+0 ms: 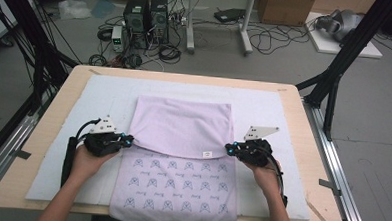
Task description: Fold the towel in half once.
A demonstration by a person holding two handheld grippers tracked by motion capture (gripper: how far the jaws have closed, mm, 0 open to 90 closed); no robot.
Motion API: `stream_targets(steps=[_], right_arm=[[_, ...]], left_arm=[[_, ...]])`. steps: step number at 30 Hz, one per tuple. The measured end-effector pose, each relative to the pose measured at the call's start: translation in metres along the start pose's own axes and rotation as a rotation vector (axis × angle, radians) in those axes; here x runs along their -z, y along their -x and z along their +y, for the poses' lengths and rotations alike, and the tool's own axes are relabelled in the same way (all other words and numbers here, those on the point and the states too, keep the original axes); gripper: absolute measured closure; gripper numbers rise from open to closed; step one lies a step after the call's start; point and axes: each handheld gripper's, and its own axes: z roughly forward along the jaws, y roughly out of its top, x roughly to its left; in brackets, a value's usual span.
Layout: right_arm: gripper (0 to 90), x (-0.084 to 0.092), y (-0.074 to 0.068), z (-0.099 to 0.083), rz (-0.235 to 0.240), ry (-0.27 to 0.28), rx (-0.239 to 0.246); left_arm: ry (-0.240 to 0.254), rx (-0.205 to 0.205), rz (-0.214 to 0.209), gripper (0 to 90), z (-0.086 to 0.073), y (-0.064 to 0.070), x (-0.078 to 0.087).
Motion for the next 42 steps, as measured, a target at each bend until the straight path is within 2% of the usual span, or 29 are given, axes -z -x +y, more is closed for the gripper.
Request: stream_targets(steps=[3,6,11,14,17,19,23,25,26,29,31,33,35,38,40,42], right_arm=[[86.8,0.010,-0.005,-0.001,0.017,0.001,0.003],[86.8,0.020,-0.015,-0.005,0.013,-0.017,0.025],[87.0,0.033,-0.039,-0.013,0.046,-0.021,0.048],[86.6,0.041,-0.055,-0.022,0.077,-0.025,0.055],[78.1,0.042,-0.059,-0.027,0.099,-0.025,0.063],[71.8,0.038,-0.056,-0.025,0.094,-0.022,0.064],[58.1,0.020,-0.050,-0.018,0.087,-0.042,0.083],[56.8,0.009,-0.046,-0.018,0.107,-0.051,0.078],[56.9,0.005,-0.044,-0.018,0.111,-0.055,0.081],[58.5,-0.008,-0.044,-0.020,0.129,-0.114,0.085],[63.3,-0.015,-0.046,-0.023,0.123,-0.155,0.098],[74.3,-0.016,-0.046,-0.025,0.125,-0.132,0.095],[84.1,-0.016,-0.044,-0.025,0.143,-0.132,0.087],[86.8,-0.015,-0.045,-0.022,0.147,-0.132,0.085],[86.9,-0.010,-0.046,-0.020,0.146,-0.112,0.089],[86.9,-0.002,-0.050,-0.017,0.150,-0.090,0.096]], left_arm=[[0.009,-0.002,-0.015,85.3,-0.003,0.006,0.011],[0.013,-0.014,-0.046,85.6,-0.010,0.014,0.024],[0.005,-0.069,-0.076,86.1,-0.023,0.042,0.048],[0.005,-0.074,-0.106,83.8,-0.030,0.054,0.058],[-0.032,-0.068,-0.095,67.4,-0.031,0.055,0.053],[-0.034,-0.059,-0.089,62.3,-0.030,0.051,0.047],[-0.047,-0.046,-0.099,59.8,-0.028,0.042,0.032],[-0.068,-0.045,-0.109,59.8,-0.029,0.040,0.023],[-0.080,-0.046,-0.118,59.8,-0.030,0.040,0.018],[-0.120,-0.057,-0.154,61.0,-0.035,0.043,0.008],[-0.104,-0.079,-0.152,64.7,-0.038,0.046,0.006],[-0.105,-0.078,-0.161,75.9,-0.039,0.046,0.007],[-0.112,-0.077,-0.169,86.1,-0.037,0.045,0.008],[-0.102,-0.067,-0.169,87.7,-0.034,0.045,0.012],[-0.074,-0.058,-0.175,87.9,-0.031,0.047,0.020],[-0.059,-0.071,-0.183,87.9,-0.027,0.050,0.031]])
